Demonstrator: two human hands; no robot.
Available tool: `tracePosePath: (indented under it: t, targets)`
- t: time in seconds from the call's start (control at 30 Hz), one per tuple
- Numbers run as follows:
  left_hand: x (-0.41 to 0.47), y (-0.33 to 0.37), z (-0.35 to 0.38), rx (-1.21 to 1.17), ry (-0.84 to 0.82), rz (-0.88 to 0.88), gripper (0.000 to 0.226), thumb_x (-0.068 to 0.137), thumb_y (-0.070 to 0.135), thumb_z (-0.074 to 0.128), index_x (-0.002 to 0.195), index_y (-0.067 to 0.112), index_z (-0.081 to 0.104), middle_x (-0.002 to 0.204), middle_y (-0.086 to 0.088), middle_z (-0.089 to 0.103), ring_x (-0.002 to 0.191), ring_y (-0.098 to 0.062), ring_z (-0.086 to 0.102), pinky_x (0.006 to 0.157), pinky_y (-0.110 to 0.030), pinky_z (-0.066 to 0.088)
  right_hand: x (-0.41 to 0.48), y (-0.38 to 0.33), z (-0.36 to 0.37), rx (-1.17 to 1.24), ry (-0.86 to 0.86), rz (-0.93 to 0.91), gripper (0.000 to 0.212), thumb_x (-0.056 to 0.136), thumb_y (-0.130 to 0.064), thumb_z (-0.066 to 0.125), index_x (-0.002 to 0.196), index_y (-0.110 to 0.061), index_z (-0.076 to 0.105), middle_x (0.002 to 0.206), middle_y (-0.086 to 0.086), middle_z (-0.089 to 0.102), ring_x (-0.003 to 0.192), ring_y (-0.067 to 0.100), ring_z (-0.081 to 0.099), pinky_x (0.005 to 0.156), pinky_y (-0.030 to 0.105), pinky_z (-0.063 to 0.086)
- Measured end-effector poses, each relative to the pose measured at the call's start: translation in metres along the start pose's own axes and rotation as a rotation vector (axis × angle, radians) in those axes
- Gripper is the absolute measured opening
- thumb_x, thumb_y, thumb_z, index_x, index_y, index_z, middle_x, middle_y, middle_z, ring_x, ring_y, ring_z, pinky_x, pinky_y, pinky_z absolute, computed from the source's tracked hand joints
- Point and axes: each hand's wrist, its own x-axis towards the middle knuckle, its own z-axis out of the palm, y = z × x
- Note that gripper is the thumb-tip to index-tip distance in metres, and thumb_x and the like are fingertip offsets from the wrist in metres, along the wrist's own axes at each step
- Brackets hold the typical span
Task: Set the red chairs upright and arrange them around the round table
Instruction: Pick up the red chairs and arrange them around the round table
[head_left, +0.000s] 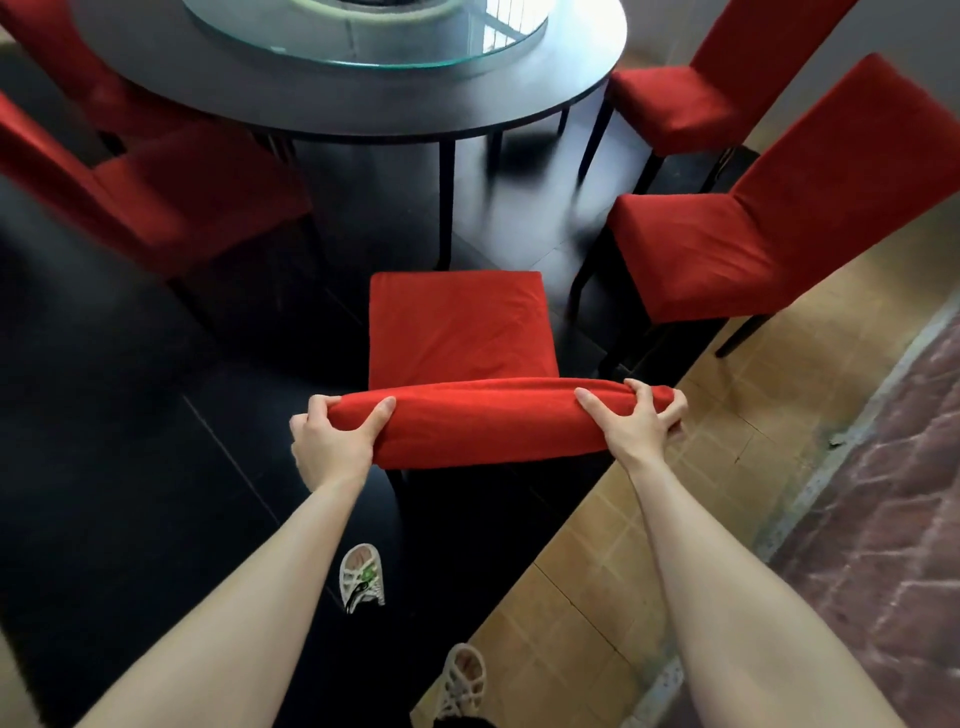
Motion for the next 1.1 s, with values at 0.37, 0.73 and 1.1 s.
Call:
tracePosePath:
  t: [0.37,0.73,1.1]
  targets:
    - [0.008,0.010,0.004,-0.018,0.027,-0.021,0.064,0.069,0.068,0.073,0.112,0.023,0.055,0.115,-0.003,0.047,0.110,-0.030,0.054,0.091,-0.047,0.050,0.007,-0.016,0.006,0.047,-0.018,0.001,0.097,0.069,-0.066,0.074,0.150,-0.036,0.032,0.159,-0.001,-0.020,0.144,0.044,0.000,0.115,0.051,0.026]
    - [0.016,0.018,0.020,-0.146,0.094,-0.082,0.066,0.072,0.055,0.078,0.123,0.025,0.050,0.131,-0.007,0.038,0.104,-0.023,0.049,0.086,-0.037,0.047,0.018,-0.022,0.010,0.014,0.001,-0.030,0.092,0.069,-0.067,0.073,0.147,-0.035,0.036,0.156,-0.007,-0.014,0.139,0.043,0.009,0.106,0.048,0.035]
    - [0.031,0.016,0.014,-0.165,0.147,-0.046,0.061,0.074,0.056,0.076,0.117,0.020,0.054,0.116,0.004,0.036,0.099,-0.017,0.047,0.082,-0.031,0.044,0.018,-0.032,0.024,0.002,0.022,0.004,0.091,0.069,-0.067,0.074,0.144,-0.029,0.040,0.150,-0.005,-0.005,0.134,0.045,0.015,0.104,0.052,0.041]
